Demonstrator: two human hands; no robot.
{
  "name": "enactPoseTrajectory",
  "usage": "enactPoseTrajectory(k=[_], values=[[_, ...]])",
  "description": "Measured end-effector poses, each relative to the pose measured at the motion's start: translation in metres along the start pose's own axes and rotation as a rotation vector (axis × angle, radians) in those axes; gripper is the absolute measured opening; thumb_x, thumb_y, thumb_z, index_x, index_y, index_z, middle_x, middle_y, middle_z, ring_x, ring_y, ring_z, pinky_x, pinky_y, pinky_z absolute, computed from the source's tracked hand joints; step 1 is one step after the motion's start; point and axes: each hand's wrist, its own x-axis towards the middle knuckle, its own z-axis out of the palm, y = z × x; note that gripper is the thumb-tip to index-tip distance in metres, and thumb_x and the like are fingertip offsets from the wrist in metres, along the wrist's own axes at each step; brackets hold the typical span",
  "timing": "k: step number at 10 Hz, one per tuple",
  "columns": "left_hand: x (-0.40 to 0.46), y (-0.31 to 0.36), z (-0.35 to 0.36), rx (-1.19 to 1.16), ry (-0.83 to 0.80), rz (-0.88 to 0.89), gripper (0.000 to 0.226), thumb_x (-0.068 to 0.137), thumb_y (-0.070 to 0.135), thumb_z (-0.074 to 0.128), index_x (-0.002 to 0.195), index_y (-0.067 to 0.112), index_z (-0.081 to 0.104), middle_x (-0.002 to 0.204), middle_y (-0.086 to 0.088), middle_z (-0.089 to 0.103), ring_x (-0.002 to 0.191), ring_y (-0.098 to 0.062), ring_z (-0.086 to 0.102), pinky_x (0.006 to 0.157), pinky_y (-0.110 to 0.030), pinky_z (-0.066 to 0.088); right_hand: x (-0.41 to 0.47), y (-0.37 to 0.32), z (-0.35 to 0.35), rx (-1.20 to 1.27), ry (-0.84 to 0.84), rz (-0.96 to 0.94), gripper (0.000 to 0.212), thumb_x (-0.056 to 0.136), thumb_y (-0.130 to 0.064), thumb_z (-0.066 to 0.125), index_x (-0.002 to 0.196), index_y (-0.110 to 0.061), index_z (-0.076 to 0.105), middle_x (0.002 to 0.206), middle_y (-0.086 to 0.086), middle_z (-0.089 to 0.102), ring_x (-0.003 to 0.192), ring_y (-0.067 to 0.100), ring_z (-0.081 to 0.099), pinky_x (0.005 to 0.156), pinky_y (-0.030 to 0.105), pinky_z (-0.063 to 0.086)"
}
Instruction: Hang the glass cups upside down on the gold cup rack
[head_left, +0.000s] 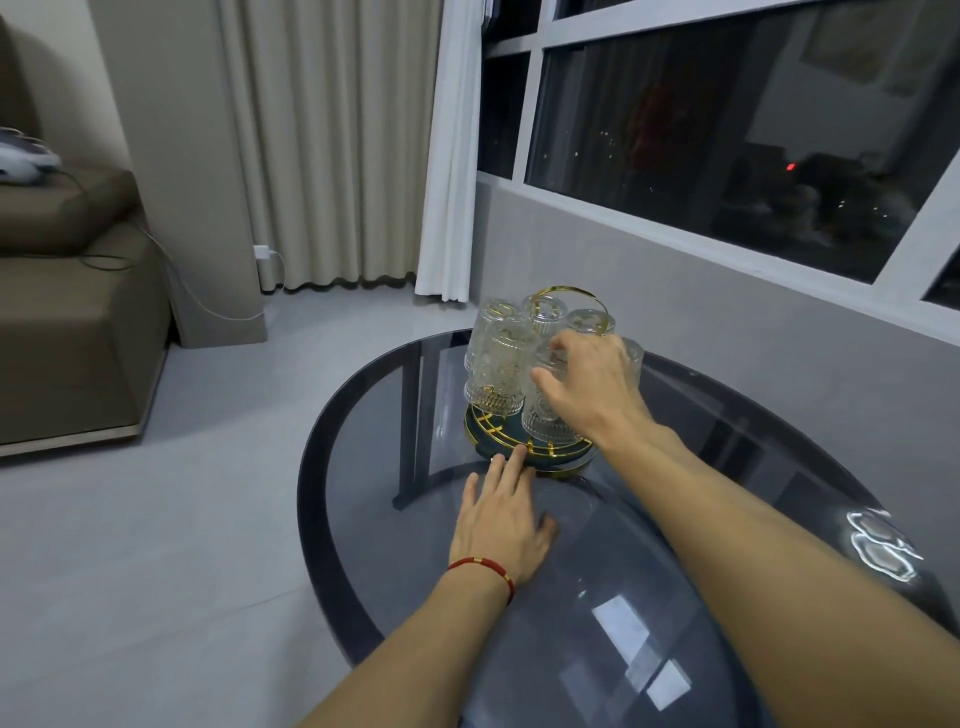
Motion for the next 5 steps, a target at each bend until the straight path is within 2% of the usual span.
enactPoseTrajectory(k=[1,2,3,4,5], values=[[-0.001,0.001,-0.001,-0.004,0.002,-0.003,0.065,0.094,0.038,0.046,0.154,0.016,0.033,0.171,0.004,0.005,0.157,-0.020,0.003,0.126,-0.048,0.007,-0.003,0.005,0.008,0.000,0.000,-0.021,0.042,0.104,-0.042,0.056,0.134,-0.014,0.063,0.127,0.008,0.074,0.128,0.030,0.046,0.100,0.043,0.042],[-0.001,0.000,-0.001,0.000,-0.002,0.002,0.064,0.094,0.037,0.046,0.153,0.016,0.034,0.171,0.003,0.006,0.157,-0.021,0.004,0.126,-0.048,0.008,-0.005,0.011,0.012,-0.095,0.001,-0.032,0.047,0.107,-0.049,0.046,0.139,-0.018,0.060,0.139,0.004,0.068,0.133,0.029,0.044,0.103,0.044,0.040],[-0.001,-0.001,-0.003,-0.017,0.005,0.009,0.063,0.094,0.036,0.049,0.152,0.017,0.035,0.171,0.003,0.008,0.156,-0.021,0.006,0.126,-0.047,0.008,-0.008,0.016,0.012,-0.113,-0.059,-0.043,0.055,0.107,-0.050,0.044,0.153,-0.019,0.047,0.158,0.007,0.052,0.146,0.030,0.037,0.112,0.049,0.037],[-0.004,-0.002,-0.002,-0.039,0.012,0.016,0.058,0.095,0.032,0.053,0.150,0.018,0.041,0.170,0.001,0.014,0.156,-0.020,0.011,0.126,-0.046,0.008,-0.025,0.024,0.010,0.077,-0.042,-0.064,0.061,0.109,-0.037,0.046,0.165,-0.016,0.030,0.173,0.013,0.028,0.161,0.030,0.019,0.126,0.049,0.024],[-0.008,-0.001,-0.009,-0.110,0.071,-0.010,0.042,0.095,0.025,0.058,0.137,0.018,0.059,0.163,-0.002,0.035,0.151,-0.020,0.027,0.124,-0.041,0.021,-0.056,0.037,0.004,0.265,0.125,-0.034,0.048,0.106,-0.024,0.052,0.152,-0.011,0.049,0.158,0.011,0.048,0.149,0.027,0.038,0.123,0.044,0.033]])
